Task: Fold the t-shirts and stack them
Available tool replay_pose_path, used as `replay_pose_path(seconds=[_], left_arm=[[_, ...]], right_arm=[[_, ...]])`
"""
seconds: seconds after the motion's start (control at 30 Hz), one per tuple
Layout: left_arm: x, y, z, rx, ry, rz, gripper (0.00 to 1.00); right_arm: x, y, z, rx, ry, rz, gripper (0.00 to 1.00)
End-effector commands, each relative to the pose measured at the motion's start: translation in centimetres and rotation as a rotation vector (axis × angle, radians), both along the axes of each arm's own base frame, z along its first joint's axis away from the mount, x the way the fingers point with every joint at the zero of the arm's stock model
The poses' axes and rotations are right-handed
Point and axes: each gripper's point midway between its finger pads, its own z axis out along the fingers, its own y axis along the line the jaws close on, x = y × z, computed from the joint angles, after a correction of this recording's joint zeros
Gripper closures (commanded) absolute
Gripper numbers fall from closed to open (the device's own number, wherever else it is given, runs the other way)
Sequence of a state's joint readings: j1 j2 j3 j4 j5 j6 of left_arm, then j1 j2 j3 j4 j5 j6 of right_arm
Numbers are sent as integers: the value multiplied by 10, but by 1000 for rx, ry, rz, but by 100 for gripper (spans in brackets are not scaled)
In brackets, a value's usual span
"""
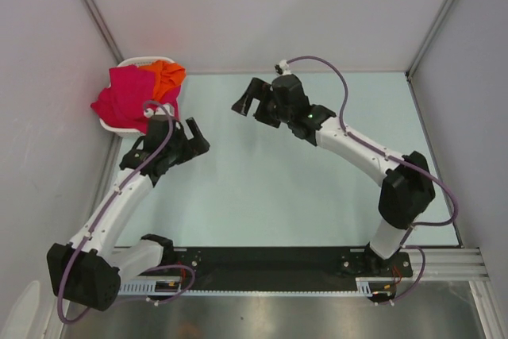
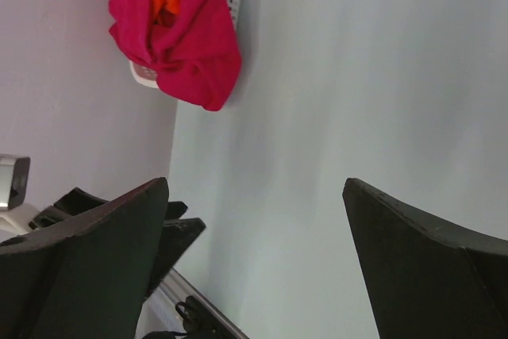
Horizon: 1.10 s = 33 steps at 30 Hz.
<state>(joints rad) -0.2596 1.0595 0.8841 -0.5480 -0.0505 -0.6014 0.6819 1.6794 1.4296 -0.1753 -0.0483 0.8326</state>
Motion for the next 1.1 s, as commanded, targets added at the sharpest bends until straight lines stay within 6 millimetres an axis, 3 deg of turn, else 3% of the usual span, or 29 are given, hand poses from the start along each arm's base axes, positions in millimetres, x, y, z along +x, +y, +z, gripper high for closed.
replay_pose_path(seconds=[0.0, 0.07, 0.13, 0.17, 0.2, 0.27, 0.3, 0.33, 0.37, 0.4, 0.47, 0.6, 0.7, 0.8, 0.87, 0.9, 0.93, 0.97, 1.03, 1.07], left_arm=[[12, 30, 22, 50, -41, 77, 0], [18, 38, 22, 24, -22, 89, 0], [28, 58, 28, 16, -34, 146, 0], [32, 64, 29, 25, -33, 156, 1], [35, 71, 34, 28, -43, 173, 0], [44, 77, 51, 55, -86, 177, 0], [48, 84, 53, 80, -86, 200, 0], [52, 88, 60, 96, -103, 215, 0], [55, 91, 61, 105, -104, 231, 0], [58, 92, 59, 109, -97, 240, 0], [63, 90, 61, 97, -105, 234, 0], [71, 78, 61, 51, -137, 186, 0], [72, 79, 57, 55, -135, 187, 1], [70, 76, 55, 44, -127, 173, 0], [68, 73, 53, 30, -123, 170, 0], [68, 75, 51, 36, -122, 177, 0], [68, 87, 48, 51, -122, 211, 0], [70, 97, 47, 58, -120, 242, 1], [76, 103, 56, 33, -125, 263, 0], [78, 105, 57, 26, -117, 267, 0]], right_arm=[[14, -1, 16, -74, -40, -55, 0], [12, -14, -1, -108, -17, -79, 0], [9, -33, 2, -124, -29, -90, 0], [0, -43, -14, -161, -10, -81, 0], [-8, -53, -6, -162, -31, -85, 0], [-20, -77, -17, -217, -21, -95, 0], [-31, -90, -39, -251, 20, -111, 0], [-42, -103, -29, -231, 8, -127, 0], [-43, -115, -32, -203, 34, -169, 0], [-52, -124, -45, -194, 64, -180, 0], [-61, -137, -29, -137, 44, -202, 0], [-75, -167, -33, -197, 38, -275, 0], [-83, -177, -33, -224, 37, -293, 0], [-85, -167, -28, -184, 28, -247, 0], [-86, -142, -26, -123, 35, -148, 0], [-79, -124, -9, -54, -26, -104, 0], [-79, -105, -2, -26, -63, -50, 0], [-75, -88, 19, 28, -116, -3, 0], [-50, -56, 40, 99, -200, 40, 0], [-41, -44, 71, 144, -250, 57, 0]])
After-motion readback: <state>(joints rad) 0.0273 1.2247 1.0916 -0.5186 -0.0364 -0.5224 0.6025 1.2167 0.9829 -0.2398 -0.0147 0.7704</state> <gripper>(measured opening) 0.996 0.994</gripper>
